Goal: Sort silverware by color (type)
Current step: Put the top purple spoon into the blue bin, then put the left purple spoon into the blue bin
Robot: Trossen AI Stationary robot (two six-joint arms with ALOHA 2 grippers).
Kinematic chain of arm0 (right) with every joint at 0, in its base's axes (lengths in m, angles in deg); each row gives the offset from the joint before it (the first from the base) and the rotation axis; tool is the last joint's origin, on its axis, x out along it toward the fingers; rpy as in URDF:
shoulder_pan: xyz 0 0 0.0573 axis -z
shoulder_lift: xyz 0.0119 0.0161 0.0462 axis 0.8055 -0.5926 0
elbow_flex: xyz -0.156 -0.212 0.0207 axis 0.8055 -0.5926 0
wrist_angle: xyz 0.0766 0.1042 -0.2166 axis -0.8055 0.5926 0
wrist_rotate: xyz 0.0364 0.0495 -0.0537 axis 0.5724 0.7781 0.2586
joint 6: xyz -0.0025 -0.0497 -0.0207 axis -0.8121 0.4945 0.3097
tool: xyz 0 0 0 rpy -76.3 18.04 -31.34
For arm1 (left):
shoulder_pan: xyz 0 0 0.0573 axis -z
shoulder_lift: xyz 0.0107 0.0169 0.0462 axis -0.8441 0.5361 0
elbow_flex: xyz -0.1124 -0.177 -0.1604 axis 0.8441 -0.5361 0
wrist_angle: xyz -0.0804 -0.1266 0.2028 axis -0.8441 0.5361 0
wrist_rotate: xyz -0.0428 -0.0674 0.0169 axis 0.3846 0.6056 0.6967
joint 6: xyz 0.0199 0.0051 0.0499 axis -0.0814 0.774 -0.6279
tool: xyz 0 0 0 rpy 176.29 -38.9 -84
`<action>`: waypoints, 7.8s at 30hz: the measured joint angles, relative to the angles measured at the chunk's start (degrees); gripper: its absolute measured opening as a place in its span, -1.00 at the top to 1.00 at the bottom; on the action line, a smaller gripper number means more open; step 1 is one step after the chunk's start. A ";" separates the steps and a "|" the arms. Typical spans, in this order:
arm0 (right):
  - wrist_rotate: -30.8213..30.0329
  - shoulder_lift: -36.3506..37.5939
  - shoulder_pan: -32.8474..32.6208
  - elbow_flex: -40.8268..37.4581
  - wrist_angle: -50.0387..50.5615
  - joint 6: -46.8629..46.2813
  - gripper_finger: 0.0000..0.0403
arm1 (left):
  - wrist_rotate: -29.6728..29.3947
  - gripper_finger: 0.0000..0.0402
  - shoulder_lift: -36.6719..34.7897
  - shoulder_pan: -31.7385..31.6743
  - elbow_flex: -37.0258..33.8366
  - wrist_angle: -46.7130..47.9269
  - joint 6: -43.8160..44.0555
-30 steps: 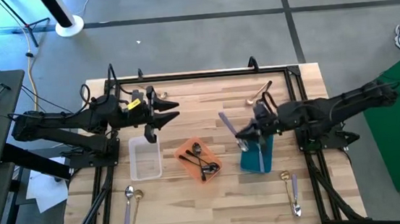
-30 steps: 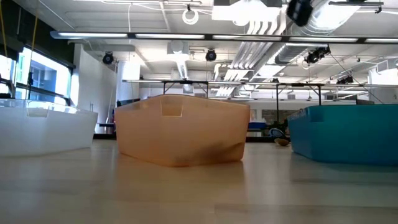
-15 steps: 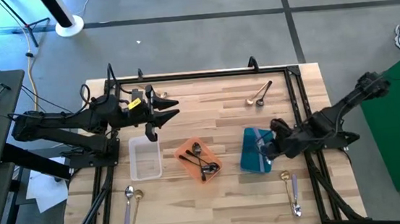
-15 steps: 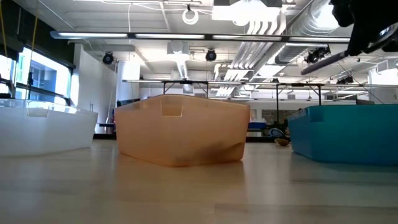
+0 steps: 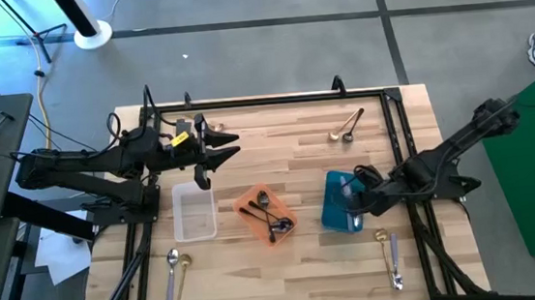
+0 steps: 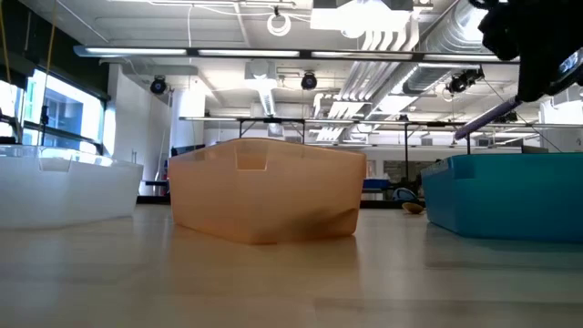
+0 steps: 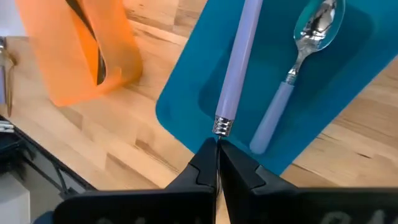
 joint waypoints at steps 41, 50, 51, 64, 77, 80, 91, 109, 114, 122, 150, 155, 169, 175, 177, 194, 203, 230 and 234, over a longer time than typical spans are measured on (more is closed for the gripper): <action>8.14 -23.22 10.25 0.02 -5.16 7.57 1.00 | 0.00 0.31 0.00 0.04 0.00 0.37 0.03; 8.89 -26.84 12.67 0.02 -6.02 11.84 1.00 | 0.00 0.31 0.00 0.04 0.00 0.39 0.04; 9.25 -27.31 12.79 0.02 -6.36 12.08 1.00 | 0.00 0.31 0.00 0.04 0.00 0.39 0.04; 10.40 -29.01 13.10 0.24 -8.56 13.27 1.00 | 0.00 0.31 0.00 0.03 0.02 0.41 0.00; 10.77 -29.06 13.08 0.12 -8.65 13.20 1.00 | 0.00 0.31 0.00 0.04 0.02 0.43 0.00; 10.77 -29.09 13.08 0.11 -8.65 13.12 1.00 | 0.00 0.31 0.00 0.04 0.02 0.43 0.00; 10.63 -29.11 13.06 0.04 -9.01 13.10 1.00 | 0.00 0.31 0.00 0.02 0.02 0.43 -0.02; 10.61 -29.13 13.06 0.00 -9.33 13.30 1.00 | 0.00 0.31 0.00 0.03 0.02 0.43 -0.02; 10.62 -29.17 13.06 -0.02 -9.52 13.29 0.97 | 0.00 0.31 0.00 0.04 0.02 0.43 -0.02; 10.62 -29.37 13.06 -0.22 -9.37 13.32 0.84 | 0.00 0.31 0.00 0.04 0.02 0.43 -0.02; 10.18 -29.24 13.04 -0.04 -9.27 11.79 0.45 | 0.00 0.31 0.00 0.04 0.02 0.43 -0.02; 10.16 -29.20 13.03 -0.03 -9.31 11.78 0.31 | 0.00 0.31 0.00 0.04 0.02 0.43 -0.02; 10.14 -29.20 13.06 0.00 -9.31 11.79 0.25 | 0.00 0.31 0.00 0.02 0.02 0.45 -0.02; 10.44 -29.17 13.06 0.00 -9.31 11.79 0.25 | 0.00 0.31 0.00 0.04 0.02 0.52 -0.02; 10.87 -29.17 13.06 0.06 -9.23 11.78 0.25 | 0.02 0.31 0.00 0.02 0.02 0.52 -0.02; 7.20 -19.17 12.62 9.70 5.59 19.23 0.25 | 0.00 0.31 0.02 0.02 0.02 2.20 -0.01; -5.15 -6.39 12.62 14.14 6.94 25.80 0.25 | 0.00 0.31 0.02 0.02 0.02 2.06 0.00; -7.93 5.60 16.59 15.67 -35.39 91.58 0.25 | -0.80 0.31 0.02 0.02 0.02 1.65 -3.77; -7.17 5.60 17.63 15.67 -35.34 92.06 0.25 | 0.62 0.31 0.02 0.07 0.02 1.66 -5.52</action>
